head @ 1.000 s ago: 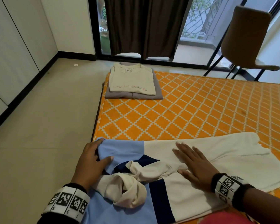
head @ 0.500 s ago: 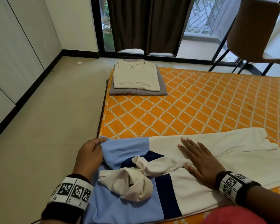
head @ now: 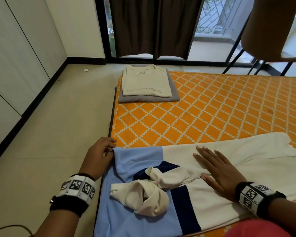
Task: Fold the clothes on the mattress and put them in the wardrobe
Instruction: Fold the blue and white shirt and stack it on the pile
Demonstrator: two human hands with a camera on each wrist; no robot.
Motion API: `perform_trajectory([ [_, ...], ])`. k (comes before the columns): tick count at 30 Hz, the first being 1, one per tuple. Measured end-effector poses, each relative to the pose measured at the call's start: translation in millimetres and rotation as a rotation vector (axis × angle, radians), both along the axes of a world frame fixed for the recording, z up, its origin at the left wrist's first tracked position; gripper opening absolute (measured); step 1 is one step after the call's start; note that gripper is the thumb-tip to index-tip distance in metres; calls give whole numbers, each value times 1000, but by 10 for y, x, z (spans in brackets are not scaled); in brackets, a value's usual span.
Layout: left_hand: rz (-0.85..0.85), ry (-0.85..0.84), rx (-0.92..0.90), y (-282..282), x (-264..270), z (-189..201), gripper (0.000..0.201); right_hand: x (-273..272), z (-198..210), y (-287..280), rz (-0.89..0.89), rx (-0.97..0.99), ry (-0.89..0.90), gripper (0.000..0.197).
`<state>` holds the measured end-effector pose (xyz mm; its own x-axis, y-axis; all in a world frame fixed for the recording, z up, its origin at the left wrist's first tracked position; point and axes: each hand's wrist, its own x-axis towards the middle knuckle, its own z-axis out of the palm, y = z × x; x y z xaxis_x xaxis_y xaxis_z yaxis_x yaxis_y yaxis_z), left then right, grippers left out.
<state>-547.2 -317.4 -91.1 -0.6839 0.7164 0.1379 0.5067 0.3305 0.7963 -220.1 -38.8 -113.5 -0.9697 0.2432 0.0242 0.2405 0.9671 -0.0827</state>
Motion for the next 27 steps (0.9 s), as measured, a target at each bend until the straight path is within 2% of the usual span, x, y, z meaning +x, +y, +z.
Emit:
perform_trajectory([
  [3, 46, -398, 203, 27, 50, 106, 23, -1, 4, 2, 1, -12, 3, 65],
  [6, 91, -506, 280, 54, 87, 189, 17, 0, 10, 3, -1, -10, 7, 65],
  [8, 48, -565, 290, 56, 95, 219, 13, -5, 1, -4, 1, -4, 6, 65],
  [10, 6, -500, 213, 31, 72, 220, 23, 2, -2, 1, -3, -12, 9, 65],
  [16, 107, -49, -44, -100, -85, 146, 38, 4, 9, -12, -2, -26, 13, 64],
  [18, 115, 42, -141, -103, -100, 131, 41, 0, 17, -5, -6, -24, 13, 65],
  [19, 176, 69, -173, -115, -117, 122, 43, -2, 20, -6, -6, -21, 10, 64],
  [21, 422, 116, -181, -158, -181, 131, 45, 0, 19, -9, -4, -21, 5, 64],
  [22, 527, 134, -151, -175, -187, 164, 45, -1, 18, -7, -3, -24, 4, 64],
  [23, 560, 148, -80, -169, -155, 209, 45, 1, 17, -4, -2, -26, 4, 64],
  [24, 509, 159, 7, -129, -82, 268, 45, -1, 14, -2, -3, -28, 6, 64],
  [25, 389, 148, 76, -58, 27, 343, 45, -4, 12, -4, -5, -29, 7, 64],
  [27, 68, 79, 124, 128, 321, 435, 40, -4, 19, -9, -8, -30, 3, 64],
])
